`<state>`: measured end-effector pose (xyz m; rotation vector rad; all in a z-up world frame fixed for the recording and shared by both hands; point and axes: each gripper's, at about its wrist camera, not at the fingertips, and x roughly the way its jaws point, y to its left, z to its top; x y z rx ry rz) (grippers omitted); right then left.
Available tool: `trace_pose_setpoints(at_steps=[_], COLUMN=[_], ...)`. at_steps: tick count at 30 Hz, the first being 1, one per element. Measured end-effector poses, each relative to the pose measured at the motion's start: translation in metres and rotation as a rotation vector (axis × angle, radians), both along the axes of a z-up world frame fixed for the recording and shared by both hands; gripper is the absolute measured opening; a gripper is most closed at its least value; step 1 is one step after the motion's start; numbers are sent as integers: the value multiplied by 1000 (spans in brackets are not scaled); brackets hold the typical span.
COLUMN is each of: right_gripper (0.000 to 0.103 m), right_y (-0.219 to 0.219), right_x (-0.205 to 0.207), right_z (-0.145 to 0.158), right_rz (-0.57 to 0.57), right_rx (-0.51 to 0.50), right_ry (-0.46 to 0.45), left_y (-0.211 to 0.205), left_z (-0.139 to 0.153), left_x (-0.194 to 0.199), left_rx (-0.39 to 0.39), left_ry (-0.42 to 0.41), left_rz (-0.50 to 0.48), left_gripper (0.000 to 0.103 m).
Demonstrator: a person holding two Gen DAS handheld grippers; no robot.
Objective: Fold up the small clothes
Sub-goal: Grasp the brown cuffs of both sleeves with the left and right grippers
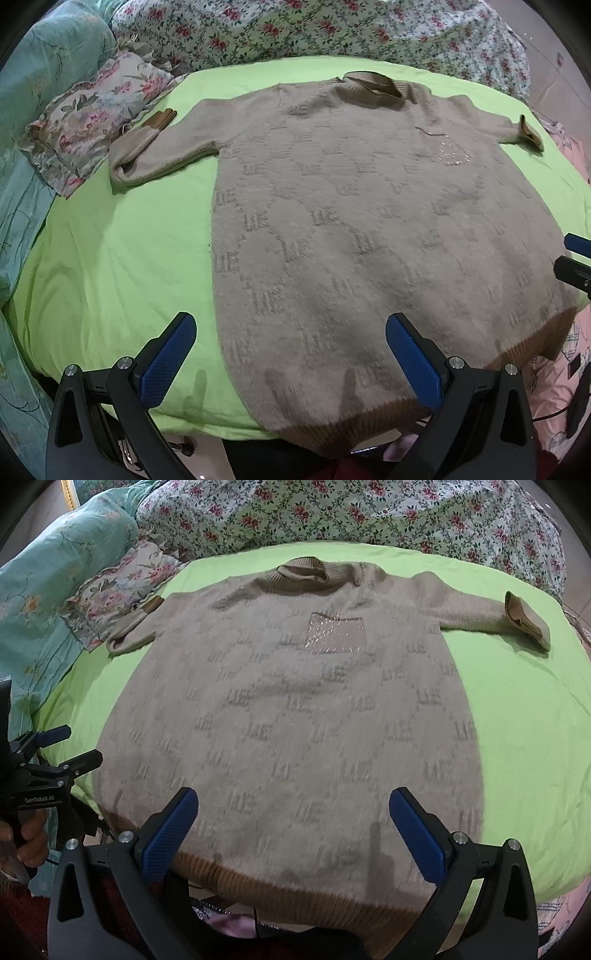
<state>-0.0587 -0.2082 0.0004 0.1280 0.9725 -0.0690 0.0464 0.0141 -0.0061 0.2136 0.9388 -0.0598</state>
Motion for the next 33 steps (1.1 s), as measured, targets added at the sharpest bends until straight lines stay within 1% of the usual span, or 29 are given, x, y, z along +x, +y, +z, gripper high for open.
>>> trace_pose_setpoints(at_steps=[4, 6, 8, 10, 13, 18, 19, 22, 24, 26, 28, 31, 33], right_gripper=[103, 103, 103, 103, 103, 103, 103, 103, 103, 102, 101, 98, 95], right_y=[-8, -13, -21, -28, -42, -71, -80, -100, -113, -128, -141, -154, -160], right_x=[14, 23, 37, 48, 72, 118, 124, 153, 172, 193, 214, 245, 264], right_z=[-1, 0, 5, 12, 24, 40, 35, 34, 33, 33, 33, 35, 35], right_rz=[14, 24, 36, 46, 61, 47, 43, 45, 47, 37, 30, 46, 60], right_rx=[11, 15, 16, 27, 23, 8, 49, 59, 57, 60, 62, 8, -27], right_ry=[19, 22, 11, 0, -38, -76, -52, -43, -37, -28, -27, -46, -55], left_y=[3, 4, 5, 6, 6, 0, -2, -5, -5, -5, -3, -1, -3], left_z=[-4, -2, 3, 12, 26, 44, 46, 44, 41, 39, 37, 31, 28], left_x=[14, 23, 34, 49, 76, 128, 139, 183, 215, 244, 273, 311, 337], left_rx=[-16, 1, 6, 5, 28, 73, 77, 93, 88, 80, 38, -28, -42], left_ry=[17, 24, 15, -10, -55, -117, -123, -95, -71, -71, -64, -47, -40], left_rz=[-10, -22, -38, -54, -73, -125, -136, -172, -197, -215, -226, -243, -262], left_gripper=[103, 103, 103, 103, 103, 103, 103, 103, 103, 103, 103, 103, 103])
